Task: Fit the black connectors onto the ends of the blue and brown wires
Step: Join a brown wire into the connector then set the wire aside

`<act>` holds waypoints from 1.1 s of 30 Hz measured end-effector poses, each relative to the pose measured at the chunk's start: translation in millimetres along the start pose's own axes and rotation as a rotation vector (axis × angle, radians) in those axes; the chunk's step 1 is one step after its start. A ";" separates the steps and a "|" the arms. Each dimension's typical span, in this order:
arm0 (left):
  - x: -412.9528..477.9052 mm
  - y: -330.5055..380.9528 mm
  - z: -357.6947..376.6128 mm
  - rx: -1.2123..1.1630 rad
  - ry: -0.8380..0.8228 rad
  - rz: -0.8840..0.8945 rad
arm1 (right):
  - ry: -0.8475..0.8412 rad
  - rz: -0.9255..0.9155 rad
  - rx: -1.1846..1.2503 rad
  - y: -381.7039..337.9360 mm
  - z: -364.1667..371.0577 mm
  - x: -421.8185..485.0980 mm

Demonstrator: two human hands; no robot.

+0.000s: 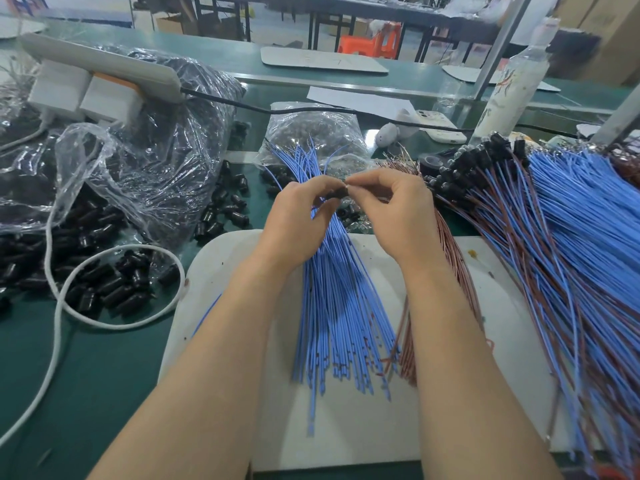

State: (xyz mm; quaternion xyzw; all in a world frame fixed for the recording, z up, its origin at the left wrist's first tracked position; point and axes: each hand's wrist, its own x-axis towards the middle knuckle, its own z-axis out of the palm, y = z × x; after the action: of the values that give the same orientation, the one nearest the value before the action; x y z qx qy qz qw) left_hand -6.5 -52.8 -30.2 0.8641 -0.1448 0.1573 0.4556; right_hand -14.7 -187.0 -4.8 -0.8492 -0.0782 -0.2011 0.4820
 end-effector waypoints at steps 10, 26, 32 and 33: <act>0.2 0.1 -2.1 -0.059 -0.031 -0.041 | 0.015 0.106 0.114 7.3 1.0 2.4; 4.2 -5.4 3.5 -0.054 0.007 -0.074 | 0.144 0.105 0.173 11.0 4.7 1.4; 0.5 -2.6 2.2 -0.278 0.085 -0.031 | 0.119 0.171 0.131 14.9 7.5 3.1; 0.4 -2.3 2.3 -0.296 0.086 -0.024 | 0.098 0.180 0.090 16.8 7.3 3.7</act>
State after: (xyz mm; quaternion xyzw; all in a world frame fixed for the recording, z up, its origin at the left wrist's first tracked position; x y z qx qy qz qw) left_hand -4.9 -53.6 -33.0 0.7817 -0.1363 0.1655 0.5856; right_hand -3.9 -189.8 -19.8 -0.8193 0.0132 -0.1945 0.5392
